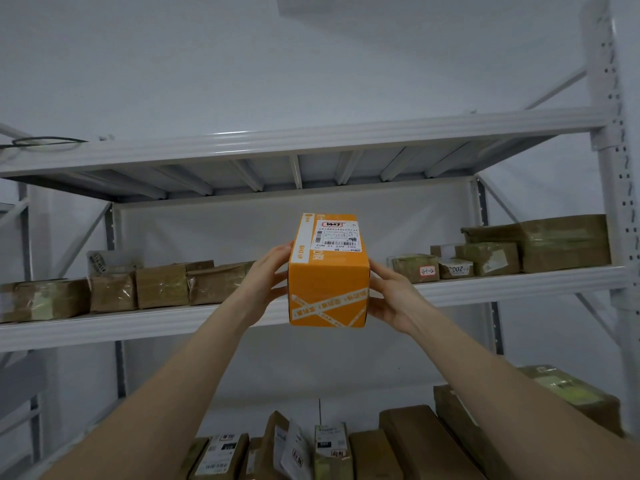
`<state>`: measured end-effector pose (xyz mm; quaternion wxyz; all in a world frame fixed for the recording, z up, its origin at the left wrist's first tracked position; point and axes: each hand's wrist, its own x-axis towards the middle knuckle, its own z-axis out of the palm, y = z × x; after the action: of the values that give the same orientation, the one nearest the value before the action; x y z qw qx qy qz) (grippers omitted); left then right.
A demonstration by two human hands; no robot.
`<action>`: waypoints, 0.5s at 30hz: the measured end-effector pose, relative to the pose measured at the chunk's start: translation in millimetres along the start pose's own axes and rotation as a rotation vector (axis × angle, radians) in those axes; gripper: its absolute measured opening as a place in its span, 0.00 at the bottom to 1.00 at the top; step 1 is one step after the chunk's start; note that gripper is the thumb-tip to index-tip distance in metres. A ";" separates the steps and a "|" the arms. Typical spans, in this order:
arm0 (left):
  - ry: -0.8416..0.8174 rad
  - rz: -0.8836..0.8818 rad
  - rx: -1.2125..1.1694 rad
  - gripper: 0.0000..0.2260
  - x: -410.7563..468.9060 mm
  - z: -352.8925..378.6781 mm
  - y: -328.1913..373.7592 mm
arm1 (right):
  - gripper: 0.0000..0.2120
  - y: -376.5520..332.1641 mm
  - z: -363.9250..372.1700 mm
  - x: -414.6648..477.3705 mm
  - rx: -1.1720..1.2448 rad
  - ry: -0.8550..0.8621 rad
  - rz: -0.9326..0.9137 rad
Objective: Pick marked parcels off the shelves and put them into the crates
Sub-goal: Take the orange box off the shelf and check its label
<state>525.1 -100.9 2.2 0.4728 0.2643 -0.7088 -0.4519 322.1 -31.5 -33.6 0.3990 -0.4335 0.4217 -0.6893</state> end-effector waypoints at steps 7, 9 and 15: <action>-0.057 -0.101 0.011 0.22 -1.4 4.7 1.5 | 0.12 -1.1 -3.3 -6.0 -0.041 -0.006 0.029; -0.048 -0.115 0.025 0.22 -3.8 6.9 1.7 | 0.17 -3.0 -1.8 -8.3 -0.026 -0.019 0.075; -0.021 -0.165 0.015 0.19 -9.5 11.4 3.9 | 0.48 -8.3 11.1 -10.9 0.006 -0.050 0.153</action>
<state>518.9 -87.0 -0.1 0.4247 0.3206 -0.6929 -0.4865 334.3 -21.4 -25.8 0.4624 -0.4160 0.4415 -0.6468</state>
